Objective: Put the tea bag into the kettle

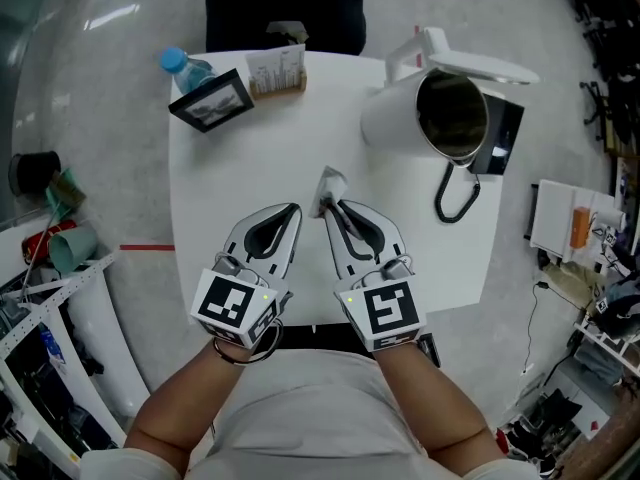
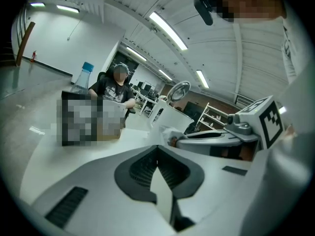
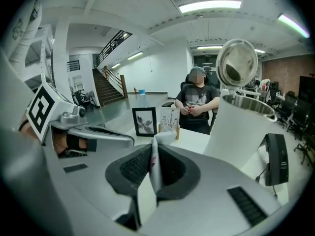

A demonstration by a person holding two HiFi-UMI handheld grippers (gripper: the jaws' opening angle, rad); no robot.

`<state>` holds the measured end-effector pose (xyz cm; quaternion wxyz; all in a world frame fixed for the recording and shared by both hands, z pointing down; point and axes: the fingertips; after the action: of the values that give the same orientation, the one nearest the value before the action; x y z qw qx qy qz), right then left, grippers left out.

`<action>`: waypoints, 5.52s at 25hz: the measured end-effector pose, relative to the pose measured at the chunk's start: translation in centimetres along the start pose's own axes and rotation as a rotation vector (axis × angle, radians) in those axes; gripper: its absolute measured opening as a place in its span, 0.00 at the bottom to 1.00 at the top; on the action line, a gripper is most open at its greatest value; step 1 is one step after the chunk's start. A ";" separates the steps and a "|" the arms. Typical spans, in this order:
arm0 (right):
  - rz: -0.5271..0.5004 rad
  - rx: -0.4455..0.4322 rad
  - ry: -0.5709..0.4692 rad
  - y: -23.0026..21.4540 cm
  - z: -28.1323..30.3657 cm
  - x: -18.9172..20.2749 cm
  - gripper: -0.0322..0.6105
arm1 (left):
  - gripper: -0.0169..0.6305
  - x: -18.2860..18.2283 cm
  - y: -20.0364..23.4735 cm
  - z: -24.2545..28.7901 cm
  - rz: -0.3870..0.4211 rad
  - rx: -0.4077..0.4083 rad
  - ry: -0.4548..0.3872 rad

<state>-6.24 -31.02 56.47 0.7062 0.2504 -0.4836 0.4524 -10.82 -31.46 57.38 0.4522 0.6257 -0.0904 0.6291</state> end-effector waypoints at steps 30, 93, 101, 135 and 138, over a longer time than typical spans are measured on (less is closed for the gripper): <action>-0.069 0.016 -0.188 -4.8 -6.8 -8.7 0.12 | 0.04 -6.9 -8.0 3.1 0.060 0.026 -0.106; -0.021 -0.024 -0.230 -18.2 -3.4 -10.7 0.28 | 0.04 -11.1 -9.1 16.1 0.151 -0.060 -0.157; -0.025 -0.043 -0.241 -17.3 -5.2 -10.8 0.28 | 0.04 -11.0 -10.6 14.7 0.160 -0.068 -0.168; -0.071 -0.198 -0.417 -8.0 -20.6 -14.9 0.07 | 0.04 -12.7 -24.4 2.3 0.271 -0.071 -0.246; -0.065 -0.183 -0.421 -6.3 -21.7 -14.4 0.07 | 0.04 -11.5 -24.8 0.1 0.259 -0.060 -0.239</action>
<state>7.48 -22.53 35.09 0.6236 0.2894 -0.6511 0.3215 3.97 -22.50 36.13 0.3718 0.6653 -0.2421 0.6004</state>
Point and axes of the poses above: the fingertips, and each gripper's own axes: z forward along the fingers, y to its left, x out of its underside, and after that the axes turned 11 degrees about -y, right-handed
